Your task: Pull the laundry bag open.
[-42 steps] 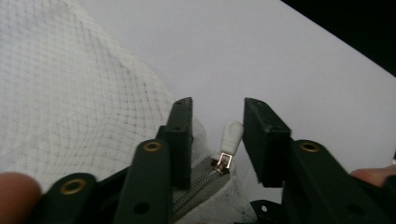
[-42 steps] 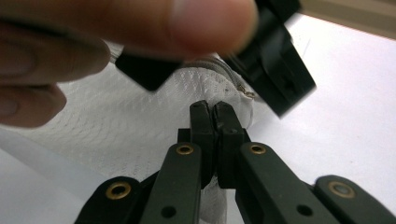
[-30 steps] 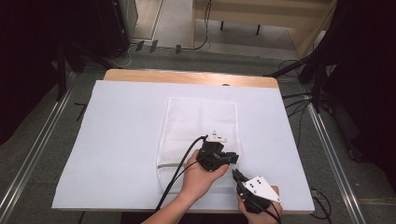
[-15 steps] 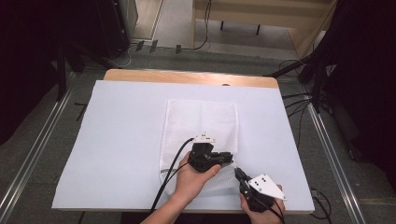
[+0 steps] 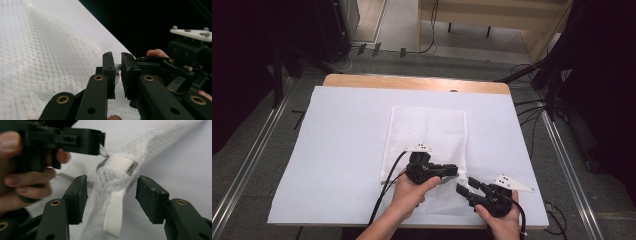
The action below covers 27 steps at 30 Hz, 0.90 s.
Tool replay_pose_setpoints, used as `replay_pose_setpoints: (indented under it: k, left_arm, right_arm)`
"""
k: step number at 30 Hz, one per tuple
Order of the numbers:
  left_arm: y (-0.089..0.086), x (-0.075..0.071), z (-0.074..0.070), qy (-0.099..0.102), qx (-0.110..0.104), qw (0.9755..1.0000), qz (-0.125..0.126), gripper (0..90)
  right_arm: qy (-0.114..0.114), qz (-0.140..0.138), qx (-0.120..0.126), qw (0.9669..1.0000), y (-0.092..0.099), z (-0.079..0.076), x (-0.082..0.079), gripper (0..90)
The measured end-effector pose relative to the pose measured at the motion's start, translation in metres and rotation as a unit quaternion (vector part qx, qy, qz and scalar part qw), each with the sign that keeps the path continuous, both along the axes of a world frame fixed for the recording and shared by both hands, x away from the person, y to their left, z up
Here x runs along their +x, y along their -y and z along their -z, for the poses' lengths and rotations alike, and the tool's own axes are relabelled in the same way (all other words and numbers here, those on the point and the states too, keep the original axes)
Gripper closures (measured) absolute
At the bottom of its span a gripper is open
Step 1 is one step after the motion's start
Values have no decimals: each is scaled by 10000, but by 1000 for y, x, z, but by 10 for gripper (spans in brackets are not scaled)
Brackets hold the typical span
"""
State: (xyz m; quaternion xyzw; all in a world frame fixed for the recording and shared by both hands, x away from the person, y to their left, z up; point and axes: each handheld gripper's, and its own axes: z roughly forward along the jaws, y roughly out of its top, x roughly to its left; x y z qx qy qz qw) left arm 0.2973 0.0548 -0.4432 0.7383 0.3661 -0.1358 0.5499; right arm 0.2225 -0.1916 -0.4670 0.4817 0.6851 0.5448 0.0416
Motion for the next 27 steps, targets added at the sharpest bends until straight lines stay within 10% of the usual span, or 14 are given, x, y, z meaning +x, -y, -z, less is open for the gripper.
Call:
replay_pose_setpoints:
  k: [8, 15, 27]
  left_arm:
    - [-3, 1, 4, -14, 1, 10000, 3, 831]
    - [-1, -2, 7, 12, 91, 9999, 94, 831]
    - [6, -12, 6, 256, 522, 9983, 55, 881]
  right_arm:
    - [-199, -255, 771, 9965, 11, 1, 11, 745]
    - [-430, -133, 963, 9943, 9, 1, 14, 787]
    - [28, 374, 11, 9993, -1, -11, 1, 898]
